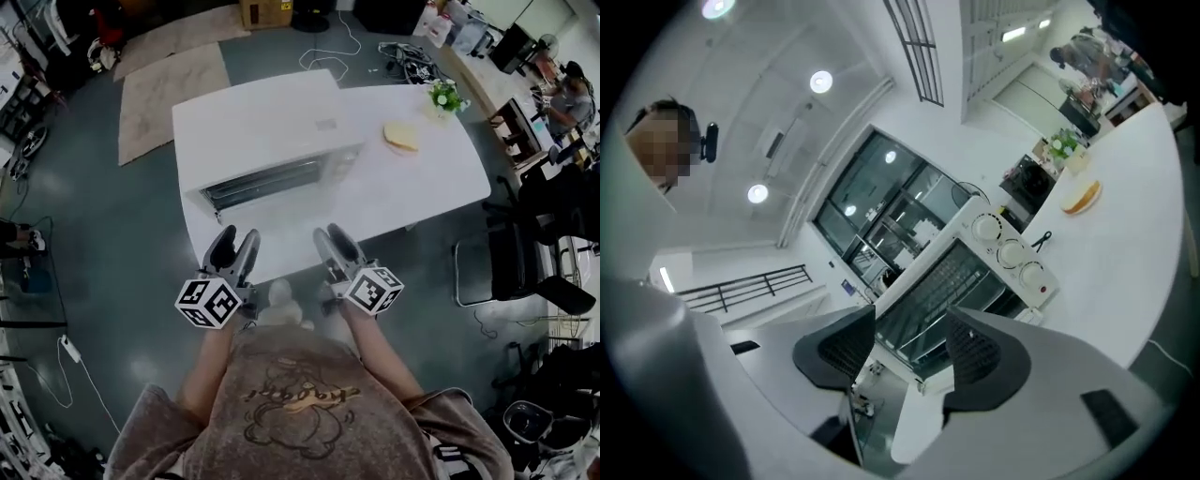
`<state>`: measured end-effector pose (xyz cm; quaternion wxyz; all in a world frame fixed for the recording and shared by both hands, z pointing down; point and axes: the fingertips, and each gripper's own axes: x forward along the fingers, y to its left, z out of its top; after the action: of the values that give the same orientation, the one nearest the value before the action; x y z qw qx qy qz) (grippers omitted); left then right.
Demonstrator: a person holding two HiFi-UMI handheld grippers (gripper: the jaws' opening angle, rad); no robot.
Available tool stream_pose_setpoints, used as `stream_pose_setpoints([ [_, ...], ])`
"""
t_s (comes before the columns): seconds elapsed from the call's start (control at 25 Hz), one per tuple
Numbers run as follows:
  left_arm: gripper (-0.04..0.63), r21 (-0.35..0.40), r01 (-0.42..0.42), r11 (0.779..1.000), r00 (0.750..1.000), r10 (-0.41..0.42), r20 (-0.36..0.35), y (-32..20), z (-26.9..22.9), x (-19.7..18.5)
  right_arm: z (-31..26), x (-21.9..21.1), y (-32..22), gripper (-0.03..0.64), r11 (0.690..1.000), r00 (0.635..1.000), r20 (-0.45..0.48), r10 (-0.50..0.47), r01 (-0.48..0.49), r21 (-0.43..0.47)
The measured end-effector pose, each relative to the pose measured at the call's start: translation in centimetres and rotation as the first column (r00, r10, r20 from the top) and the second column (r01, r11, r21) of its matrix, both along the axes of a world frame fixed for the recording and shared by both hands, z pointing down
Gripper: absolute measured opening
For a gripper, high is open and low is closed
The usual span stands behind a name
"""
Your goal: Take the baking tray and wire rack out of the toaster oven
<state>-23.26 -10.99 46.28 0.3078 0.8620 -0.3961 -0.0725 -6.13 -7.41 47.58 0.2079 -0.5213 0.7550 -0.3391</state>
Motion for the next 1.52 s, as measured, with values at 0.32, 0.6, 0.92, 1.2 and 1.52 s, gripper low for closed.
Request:
stream_pose_setpoints([
  [0.32,0.241,-0.125,0.056,0.991,0.989,-0.072,-0.131,-3.8,4.9,0.7,5.1,0.7,-5.3,0.207,0.995,0.992,0.128,-0.002,0.016,-0.103],
  [0.6,0.237,-0.216,0.11,0.97,0.974,-0.148,-0.17,-8.0,10.3,0.6,9.8,1.7,-10.6,0.207,0.983,0.988,0.152,0.025,0.003,-0.183],
  [0.92,0.233,-0.33,0.182,0.926,0.946,-0.256,-0.196,-11.3,15.0,-0.1,13.3,1.4,-15.5,0.207,0.974,0.981,0.183,0.058,-0.016,-0.226],
  [1.2,0.227,-0.363,0.178,0.914,0.934,-0.273,-0.229,-13.8,16.3,-0.9,14.8,1.7,-18.5,0.199,0.964,0.973,0.201,0.111,-0.056,-0.26],
  [1.52,0.155,-0.384,0.164,0.909,0.922,-0.279,-0.268,-15.9,16.5,-1.1,14.9,1.5,-20.6,0.155,0.964,0.973,0.188,0.132,-0.082,-0.251],
])
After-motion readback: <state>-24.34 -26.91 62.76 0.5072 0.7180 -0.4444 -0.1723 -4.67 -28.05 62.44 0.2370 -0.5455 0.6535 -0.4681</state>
